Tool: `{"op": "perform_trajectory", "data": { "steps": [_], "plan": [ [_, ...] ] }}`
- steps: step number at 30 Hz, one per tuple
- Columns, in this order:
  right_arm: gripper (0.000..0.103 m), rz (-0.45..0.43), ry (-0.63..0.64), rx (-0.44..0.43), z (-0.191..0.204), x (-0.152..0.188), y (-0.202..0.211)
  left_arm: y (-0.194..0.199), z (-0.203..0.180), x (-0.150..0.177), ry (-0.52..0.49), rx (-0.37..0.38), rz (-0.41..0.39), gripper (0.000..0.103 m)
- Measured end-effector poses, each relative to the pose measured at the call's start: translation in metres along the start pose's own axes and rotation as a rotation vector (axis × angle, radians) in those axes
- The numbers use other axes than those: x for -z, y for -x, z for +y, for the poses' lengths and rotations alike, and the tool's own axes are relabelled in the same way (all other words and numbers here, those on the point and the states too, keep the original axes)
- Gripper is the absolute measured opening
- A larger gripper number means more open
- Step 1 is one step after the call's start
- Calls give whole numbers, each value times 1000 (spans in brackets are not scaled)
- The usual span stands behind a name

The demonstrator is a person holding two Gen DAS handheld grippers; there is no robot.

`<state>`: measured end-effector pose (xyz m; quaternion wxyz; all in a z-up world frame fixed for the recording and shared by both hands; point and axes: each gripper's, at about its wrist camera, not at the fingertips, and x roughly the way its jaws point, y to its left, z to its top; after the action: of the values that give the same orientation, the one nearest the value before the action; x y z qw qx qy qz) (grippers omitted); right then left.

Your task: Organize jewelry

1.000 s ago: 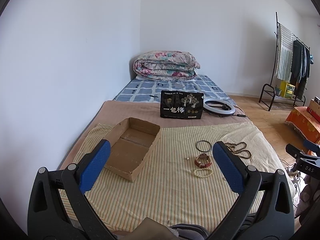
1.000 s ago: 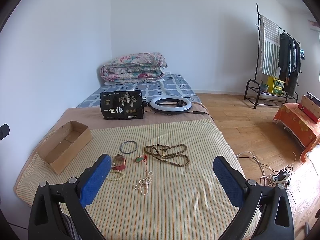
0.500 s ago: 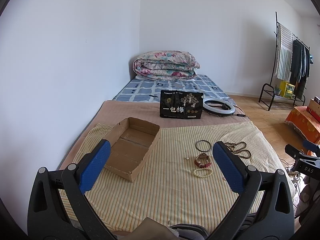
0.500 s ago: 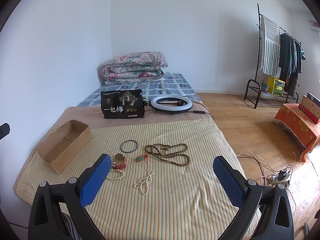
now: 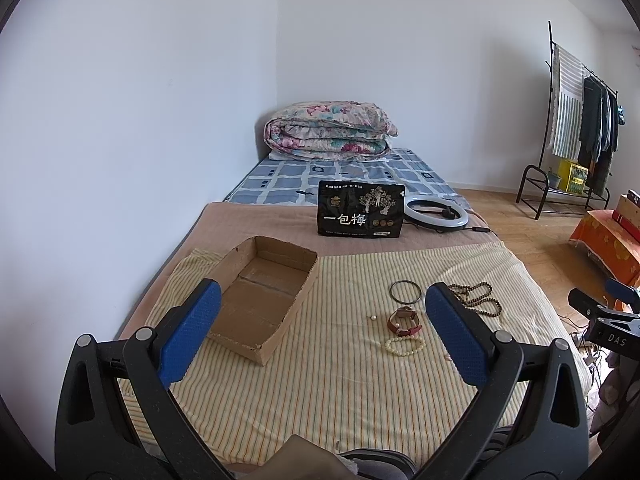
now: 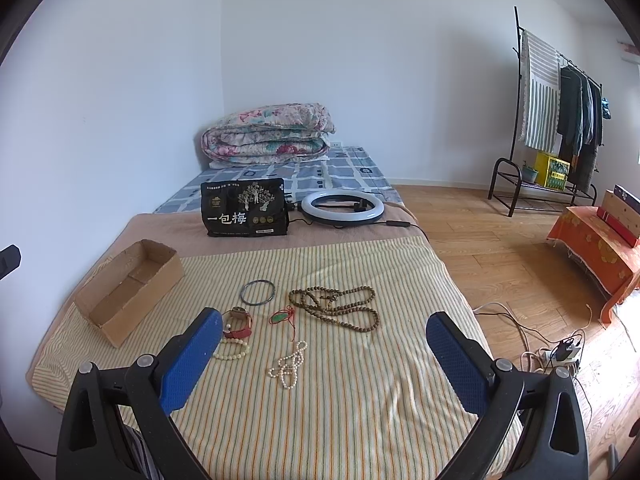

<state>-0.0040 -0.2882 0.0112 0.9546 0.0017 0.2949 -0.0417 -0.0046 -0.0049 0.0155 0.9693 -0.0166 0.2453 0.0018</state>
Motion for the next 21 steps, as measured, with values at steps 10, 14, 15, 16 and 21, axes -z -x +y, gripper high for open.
{"op": "perform_trajectory", "data": {
  "steps": [10,14,15,16,21],
  "plan": [
    [103,10,1,1,1,2,-3,1,-2,0,-2,0,2,103],
    [103,15,-1,3,-1,4,-6,2,-5,2,-2,1,7,103],
    [103,17,-2,4,-1,5,-7,1,-5,3,-3,1,9,103],
    [103,18,-2,4,-1,5,-8,1,-6,3,-3,1,10,103],
    [103,27,-5,9,-2,7,-12,-11,-4,7,-7,-3,24,103]
  ]
}}
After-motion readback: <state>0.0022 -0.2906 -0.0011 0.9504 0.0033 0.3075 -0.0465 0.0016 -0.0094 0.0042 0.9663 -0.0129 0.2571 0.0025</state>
